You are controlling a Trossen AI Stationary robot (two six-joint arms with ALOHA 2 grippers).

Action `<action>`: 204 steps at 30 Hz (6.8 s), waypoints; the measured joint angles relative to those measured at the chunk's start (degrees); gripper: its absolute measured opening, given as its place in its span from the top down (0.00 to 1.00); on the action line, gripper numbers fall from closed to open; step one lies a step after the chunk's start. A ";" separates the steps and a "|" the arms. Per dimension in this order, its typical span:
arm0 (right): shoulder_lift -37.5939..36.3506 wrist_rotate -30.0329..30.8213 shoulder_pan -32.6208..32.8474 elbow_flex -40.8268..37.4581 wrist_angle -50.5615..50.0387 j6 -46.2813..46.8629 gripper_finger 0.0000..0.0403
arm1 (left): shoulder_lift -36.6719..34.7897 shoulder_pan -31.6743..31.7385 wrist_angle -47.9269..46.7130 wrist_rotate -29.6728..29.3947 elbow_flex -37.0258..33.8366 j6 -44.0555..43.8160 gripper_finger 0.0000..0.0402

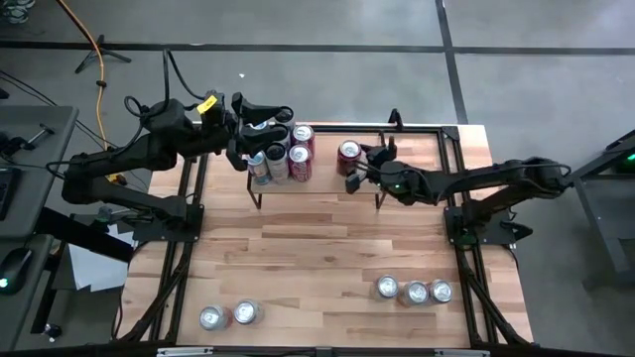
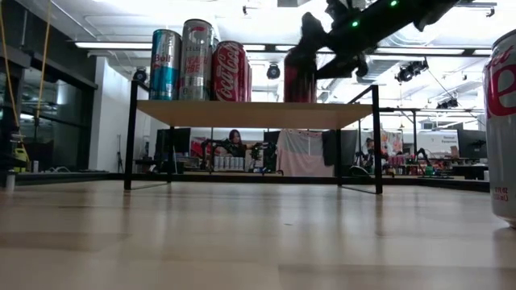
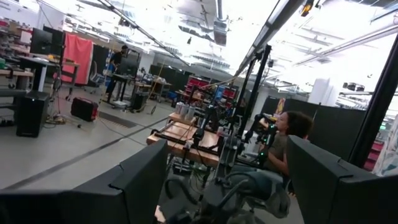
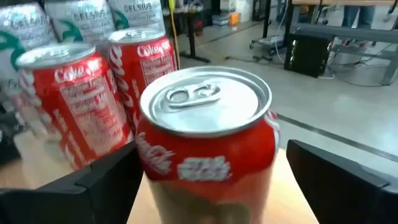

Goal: Place canned beverage on shelf
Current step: Put the red-white soda can aligned with the other red-white soda cans on the shelf

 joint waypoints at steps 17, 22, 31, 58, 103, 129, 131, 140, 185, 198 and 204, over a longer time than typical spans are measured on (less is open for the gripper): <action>-19.23 -27.78 -3.67 3.28 -29.75 -3.21 0.07 | 0.00 0.00 -0.02 0.00 0.00 0.93 0.35; -16.73 -39.75 -12.15 17.97 -46.63 -4.15 0.07 | 0.00 0.00 -0.02 0.00 0.00 0.90 0.35; -1.08 -62.89 -25.52 38.96 -68.64 -22.38 0.07 | 0.00 0.00 -0.02 0.02 0.00 0.87 0.35; 25.15 -64.20 -23.81 63.28 -91.32 -41.31 0.08 | 0.00 0.00 -0.07 0.02 0.00 0.92 0.35; 25.08 -33.54 -14.80 63.30 -85.07 10.93 0.24 | 0.02 0.02 -1.73 0.04 0.00 2.91 0.35; 25.06 -39.00 -16.32 63.25 -84.86 15.46 0.20 | 0.02 0.00 -1.64 0.04 0.00 2.91 0.35; 25.11 -38.51 -16.28 63.23 -84.52 15.14 0.15 | 0.02 0.01 -1.64 0.04 0.00 2.91 0.35; 24.75 -40.07 -17.08 63.80 -84.52 8.32 0.06 | 0.02 0.02 -1.64 0.04 0.00 3.69 0.35; 31.70 -51.40 -21.55 78.58 -98.01 -58.59 0.07 | -0.09 0.00 -1.44 0.04 0.02 3.78 0.35; 32.38 -51.42 -20.85 78.58 -98.14 -54.38 0.23 | -0.11 0.00 -1.66 0.07 0.02 3.83 0.35; 32.36 -49.29 -20.74 78.60 -97.29 -39.86 0.31 | -0.11 0.00 -1.70 0.07 0.02 3.85 0.35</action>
